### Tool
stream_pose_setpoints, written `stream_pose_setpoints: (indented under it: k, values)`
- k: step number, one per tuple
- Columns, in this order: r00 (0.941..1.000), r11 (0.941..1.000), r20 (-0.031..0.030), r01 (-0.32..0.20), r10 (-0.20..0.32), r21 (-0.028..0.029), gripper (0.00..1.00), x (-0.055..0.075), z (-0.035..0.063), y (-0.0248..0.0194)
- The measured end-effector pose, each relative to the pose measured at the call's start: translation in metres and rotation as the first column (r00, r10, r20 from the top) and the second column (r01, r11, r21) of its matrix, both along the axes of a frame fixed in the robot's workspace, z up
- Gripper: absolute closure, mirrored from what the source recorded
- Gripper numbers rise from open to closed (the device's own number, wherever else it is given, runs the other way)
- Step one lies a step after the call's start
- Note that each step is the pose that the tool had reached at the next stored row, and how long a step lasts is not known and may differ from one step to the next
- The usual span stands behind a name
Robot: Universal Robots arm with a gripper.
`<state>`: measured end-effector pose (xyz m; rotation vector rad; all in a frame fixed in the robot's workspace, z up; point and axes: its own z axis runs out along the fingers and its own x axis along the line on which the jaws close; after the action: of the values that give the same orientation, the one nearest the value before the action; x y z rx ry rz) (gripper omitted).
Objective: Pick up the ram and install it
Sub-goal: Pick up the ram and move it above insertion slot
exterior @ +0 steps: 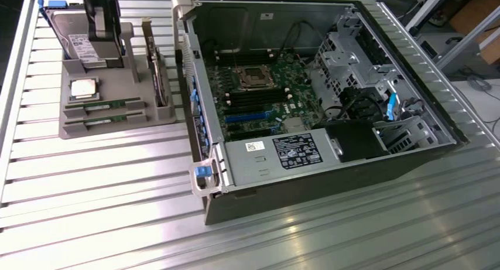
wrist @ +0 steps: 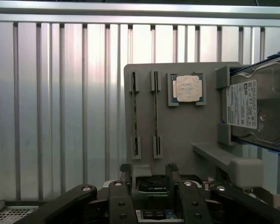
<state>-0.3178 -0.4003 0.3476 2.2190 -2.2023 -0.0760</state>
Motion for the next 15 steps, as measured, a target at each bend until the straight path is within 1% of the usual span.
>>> stream_pose_setpoints:
  k: [15]
  values:
    - [1.0,1.0,0.0002,0.0,0.0,-0.0001,0.58,0.0,-0.0039,-0.0002]
